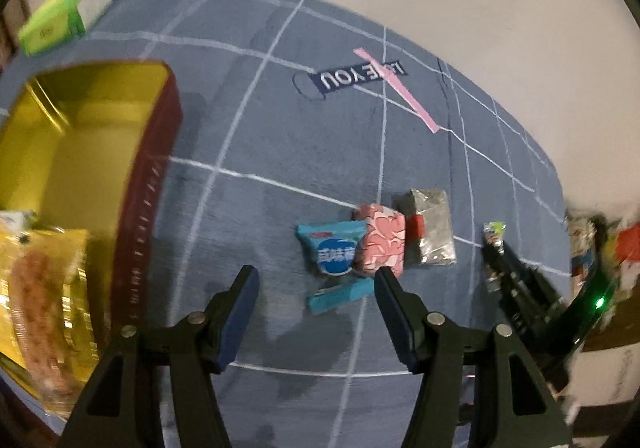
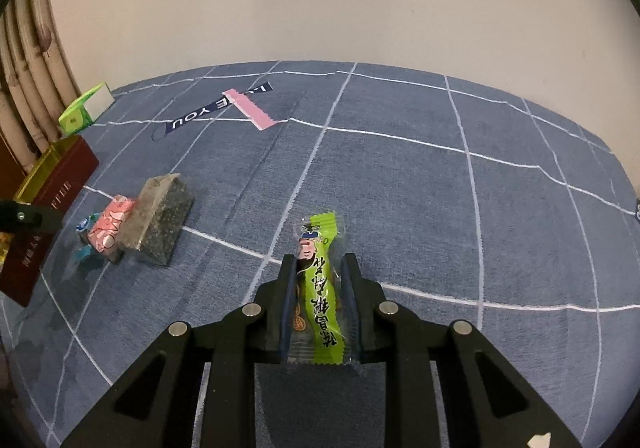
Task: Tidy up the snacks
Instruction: 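Grasp the blue-and-white cracker packet with the left gripper while the right holds the stick snack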
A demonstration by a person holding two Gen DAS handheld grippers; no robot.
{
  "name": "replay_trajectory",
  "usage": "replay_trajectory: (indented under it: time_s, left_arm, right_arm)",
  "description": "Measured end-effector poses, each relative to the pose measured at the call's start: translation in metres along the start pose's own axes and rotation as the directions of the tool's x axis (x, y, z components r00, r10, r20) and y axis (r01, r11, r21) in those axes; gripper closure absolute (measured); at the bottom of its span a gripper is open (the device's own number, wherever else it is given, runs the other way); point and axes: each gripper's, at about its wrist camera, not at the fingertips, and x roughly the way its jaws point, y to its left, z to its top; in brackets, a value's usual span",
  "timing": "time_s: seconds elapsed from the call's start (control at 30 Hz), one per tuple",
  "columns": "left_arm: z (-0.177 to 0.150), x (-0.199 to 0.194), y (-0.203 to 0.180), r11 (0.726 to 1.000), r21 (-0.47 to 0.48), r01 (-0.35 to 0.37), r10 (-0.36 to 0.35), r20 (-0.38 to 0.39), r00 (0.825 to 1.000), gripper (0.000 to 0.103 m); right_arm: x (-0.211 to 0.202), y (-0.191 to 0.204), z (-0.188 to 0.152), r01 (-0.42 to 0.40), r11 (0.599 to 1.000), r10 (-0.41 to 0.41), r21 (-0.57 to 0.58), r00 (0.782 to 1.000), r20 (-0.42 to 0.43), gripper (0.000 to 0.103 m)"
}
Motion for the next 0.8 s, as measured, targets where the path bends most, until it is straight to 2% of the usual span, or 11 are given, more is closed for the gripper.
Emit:
replay_trajectory:
  time_s: [0.13, 0.23, 0.5, 0.63, 0.77, 0.8]
  left_arm:
    - [0.003, 0.007, -0.004, 1.0, -0.013, 0.006, -0.006, -0.026, 1.0, 0.045]
    - [0.003, 0.009, -0.007, 1.0, -0.009, 0.005, -0.005, -0.038, 0.999, 0.061]
    - [0.009, 0.02, -0.007, 0.998, -0.054, 0.013, -0.015, -0.052, 0.999, 0.061]
    - [0.01, 0.021, -0.01, 0.999, -0.039, -0.01, 0.008, -0.038, 0.999, 0.062]
    - [0.012, 0.02, -0.017, 0.999, 0.011, -0.039, 0.04, -0.026, 0.999, 0.075]
    - [0.012, 0.019, -0.018, 0.998, 0.022, -0.056, 0.056, -0.024, 0.998, 0.075]
  right_arm:
    - [-0.002, -0.008, -0.002, -0.024, 1.0, 0.024, 0.02, 1.0, 0.003, 0.082]
    - [-0.001, -0.006, -0.002, -0.018, 1.0, 0.018, 0.014, 1.0, 0.002, 0.082]
    - [0.0, -0.003, -0.002, -0.005, 1.0, 0.005, 0.004, 1.0, 0.0, 0.082]
    - [0.0, -0.002, -0.001, 0.008, 1.0, -0.008, -0.007, 1.0, -0.002, 0.082]
    - [0.0, -0.002, -0.002, 0.011, 1.0, -0.011, -0.008, 1.0, -0.002, 0.082]
    - [0.0, -0.002, -0.002, 0.013, 1.0, -0.013, -0.009, 1.0, -0.002, 0.082]
